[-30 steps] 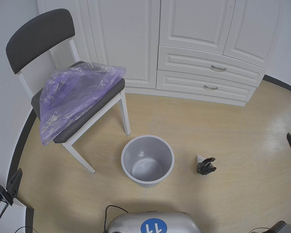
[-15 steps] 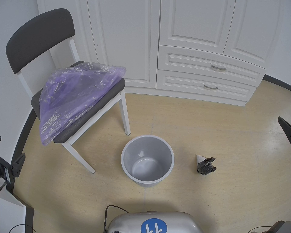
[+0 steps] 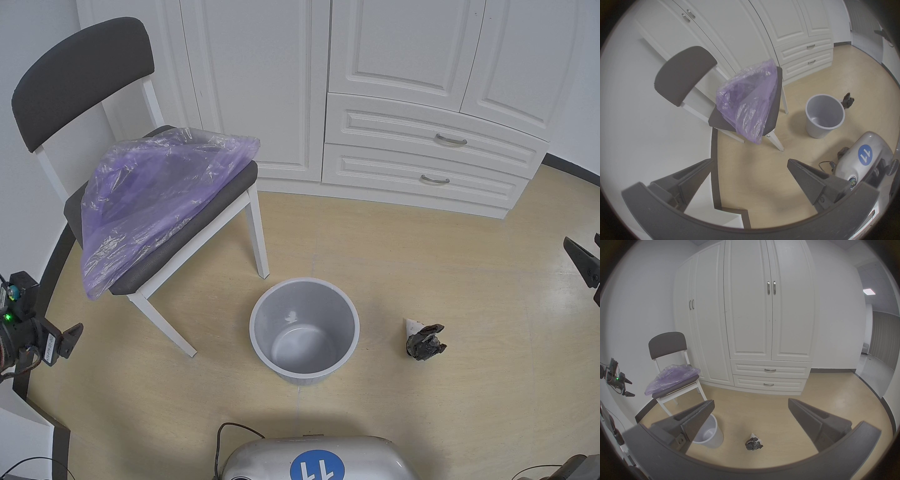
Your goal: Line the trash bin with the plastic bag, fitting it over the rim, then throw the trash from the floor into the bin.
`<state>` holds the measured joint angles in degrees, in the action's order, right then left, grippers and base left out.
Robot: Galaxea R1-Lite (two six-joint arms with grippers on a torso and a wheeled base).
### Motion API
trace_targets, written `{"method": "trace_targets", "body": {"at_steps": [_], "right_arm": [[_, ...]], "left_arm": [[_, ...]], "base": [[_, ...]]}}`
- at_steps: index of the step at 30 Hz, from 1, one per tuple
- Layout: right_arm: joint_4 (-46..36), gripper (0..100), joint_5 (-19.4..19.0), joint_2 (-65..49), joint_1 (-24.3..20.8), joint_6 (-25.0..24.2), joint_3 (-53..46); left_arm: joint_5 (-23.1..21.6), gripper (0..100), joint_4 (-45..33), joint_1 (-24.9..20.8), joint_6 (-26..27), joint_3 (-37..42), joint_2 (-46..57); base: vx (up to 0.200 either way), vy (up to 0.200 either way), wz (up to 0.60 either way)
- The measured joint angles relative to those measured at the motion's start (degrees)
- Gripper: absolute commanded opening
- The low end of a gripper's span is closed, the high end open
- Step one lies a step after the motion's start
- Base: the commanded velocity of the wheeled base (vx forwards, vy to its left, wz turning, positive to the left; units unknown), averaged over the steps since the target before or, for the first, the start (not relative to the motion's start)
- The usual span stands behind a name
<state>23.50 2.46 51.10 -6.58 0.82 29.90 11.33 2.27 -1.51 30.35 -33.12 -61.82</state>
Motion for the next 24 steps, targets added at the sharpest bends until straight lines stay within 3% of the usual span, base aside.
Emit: {"method": "trace_targets", "body": {"at_steps": [15, 24], "right_arm": [[0.1, 100, 0.0, 2.4, 0.1, 2.0, 0.2], [0.3, 100, 0.0, 3.3, 0.2, 2.0, 0.1]], "left_arm": [[9.0, 100, 17.3, -1.0, 4.0, -2.5, -18.4], [11.7, 100, 18.7, -0.9, 4.4, -4.0, -23.8]], "base": [[0.000, 0.000, 0.00], [0.000, 0.000, 0.00]]}}
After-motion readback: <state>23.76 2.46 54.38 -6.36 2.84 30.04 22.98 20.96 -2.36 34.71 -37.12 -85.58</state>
